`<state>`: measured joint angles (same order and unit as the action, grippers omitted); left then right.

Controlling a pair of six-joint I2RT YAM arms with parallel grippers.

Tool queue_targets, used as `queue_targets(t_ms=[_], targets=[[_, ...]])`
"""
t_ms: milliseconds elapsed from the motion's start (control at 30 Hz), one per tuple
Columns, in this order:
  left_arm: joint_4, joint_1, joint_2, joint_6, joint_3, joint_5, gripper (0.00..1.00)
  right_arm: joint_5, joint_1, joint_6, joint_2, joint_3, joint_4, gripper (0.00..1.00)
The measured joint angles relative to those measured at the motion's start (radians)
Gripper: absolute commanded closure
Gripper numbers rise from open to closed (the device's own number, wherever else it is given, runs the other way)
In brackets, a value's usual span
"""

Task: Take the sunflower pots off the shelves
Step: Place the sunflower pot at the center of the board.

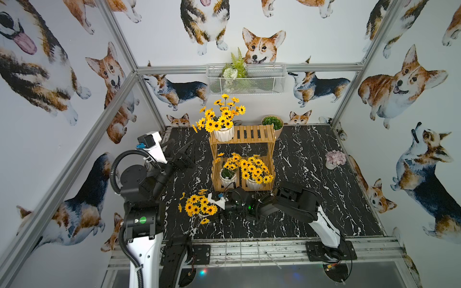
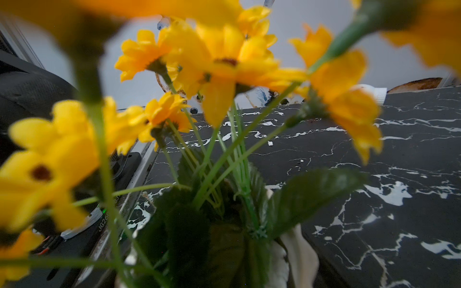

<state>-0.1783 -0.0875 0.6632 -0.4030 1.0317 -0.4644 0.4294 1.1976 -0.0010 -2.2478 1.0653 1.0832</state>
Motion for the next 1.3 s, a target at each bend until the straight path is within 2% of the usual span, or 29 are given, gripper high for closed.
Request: queue_targets(t_ms=[367,1300], targets=[[0.000,0.000,0.000,0.000,-0.003,0.000,0.00,0.016,0.000,-0.021,0.010,0.010,-0.087,0.00],[0.000,0.000,-0.003,0.001,-0.002,0.000,0.00,0.032,-0.001,-0.021,0.085,-0.030,-0.145,0.00]])
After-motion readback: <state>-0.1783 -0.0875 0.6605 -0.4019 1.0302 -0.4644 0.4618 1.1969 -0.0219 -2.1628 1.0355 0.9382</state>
